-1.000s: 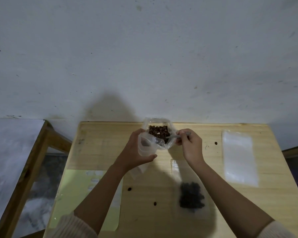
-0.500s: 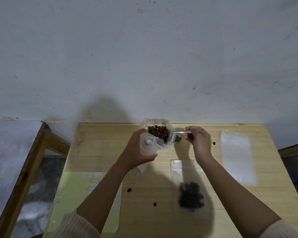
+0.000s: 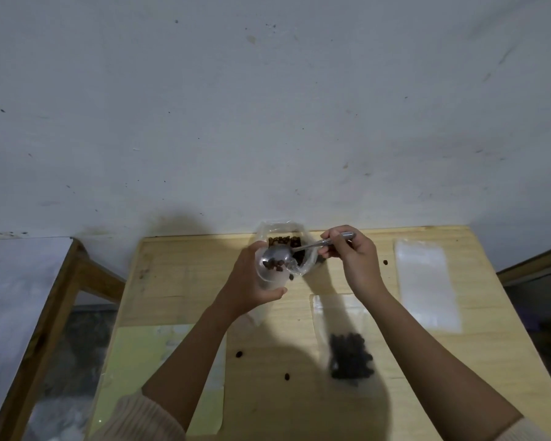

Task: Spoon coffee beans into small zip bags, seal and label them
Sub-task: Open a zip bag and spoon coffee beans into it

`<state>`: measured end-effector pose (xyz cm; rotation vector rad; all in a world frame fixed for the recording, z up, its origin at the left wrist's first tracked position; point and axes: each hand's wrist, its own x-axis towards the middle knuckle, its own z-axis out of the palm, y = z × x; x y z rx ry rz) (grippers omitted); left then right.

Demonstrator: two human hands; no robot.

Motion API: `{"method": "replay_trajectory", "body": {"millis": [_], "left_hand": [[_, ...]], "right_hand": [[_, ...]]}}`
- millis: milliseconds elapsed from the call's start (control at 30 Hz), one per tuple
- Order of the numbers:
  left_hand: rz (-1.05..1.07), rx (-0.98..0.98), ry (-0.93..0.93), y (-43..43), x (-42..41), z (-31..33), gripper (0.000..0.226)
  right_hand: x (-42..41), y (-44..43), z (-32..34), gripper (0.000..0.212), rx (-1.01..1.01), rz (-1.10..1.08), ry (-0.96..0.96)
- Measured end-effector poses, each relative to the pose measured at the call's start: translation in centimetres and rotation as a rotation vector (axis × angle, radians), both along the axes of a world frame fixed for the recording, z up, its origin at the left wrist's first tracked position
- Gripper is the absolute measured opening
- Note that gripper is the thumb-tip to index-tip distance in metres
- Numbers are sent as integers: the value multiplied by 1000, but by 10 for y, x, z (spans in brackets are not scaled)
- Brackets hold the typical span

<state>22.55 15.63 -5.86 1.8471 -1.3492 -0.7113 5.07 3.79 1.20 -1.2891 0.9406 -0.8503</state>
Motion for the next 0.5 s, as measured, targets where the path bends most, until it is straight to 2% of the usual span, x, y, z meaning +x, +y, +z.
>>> {"method": "replay_trajectory", "body": {"millis": [200, 400, 500], "left_hand": [[23, 17, 40, 6, 0, 3, 90], [28, 64, 124, 5, -1, 7, 89], [26, 89, 139, 4, 1, 7, 90]], "right_hand": [[-11, -6, -13, 21, -11, -206, -11], [2, 6, -37, 25, -225, -136, 230], [9, 14, -46, 28, -174, -155, 234]]}}
